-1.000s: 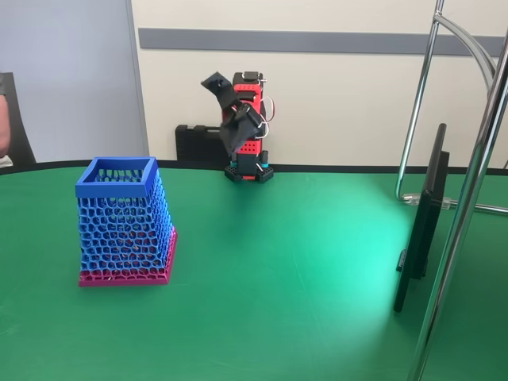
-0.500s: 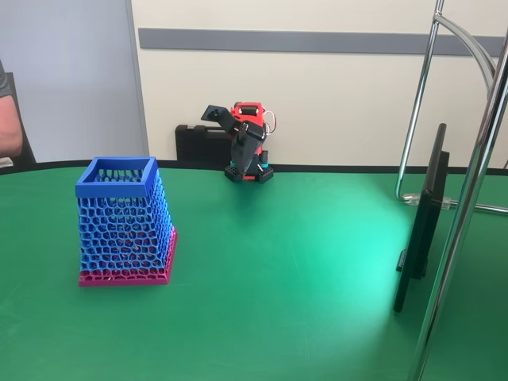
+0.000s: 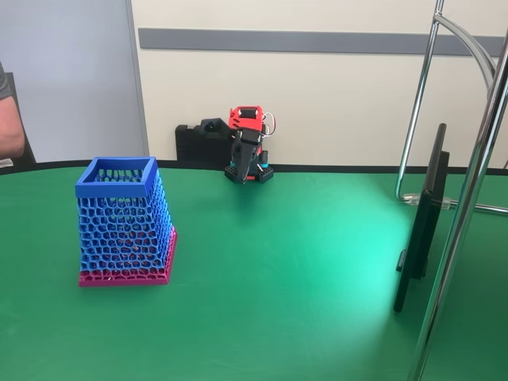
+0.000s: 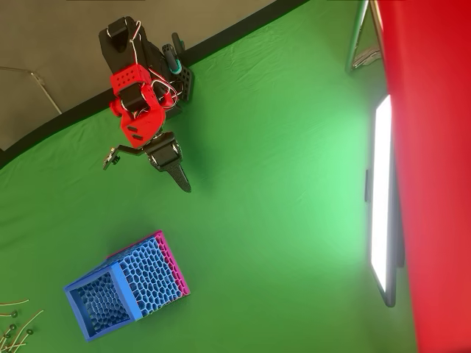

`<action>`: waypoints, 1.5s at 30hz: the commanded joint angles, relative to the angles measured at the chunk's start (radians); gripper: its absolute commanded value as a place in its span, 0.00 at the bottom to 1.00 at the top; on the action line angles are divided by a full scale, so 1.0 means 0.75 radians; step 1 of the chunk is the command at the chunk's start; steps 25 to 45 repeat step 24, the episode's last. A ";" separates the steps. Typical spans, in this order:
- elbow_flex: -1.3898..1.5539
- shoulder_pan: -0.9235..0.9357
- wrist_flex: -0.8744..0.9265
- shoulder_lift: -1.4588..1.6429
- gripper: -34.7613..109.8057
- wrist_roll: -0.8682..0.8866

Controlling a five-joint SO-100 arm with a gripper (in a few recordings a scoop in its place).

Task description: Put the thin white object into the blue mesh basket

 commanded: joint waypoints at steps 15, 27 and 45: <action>0.010 -0.010 0.131 0.012 0.25 0.149; 0.010 -0.010 0.135 0.012 0.25 0.151; 0.010 -0.010 0.135 0.012 0.25 0.151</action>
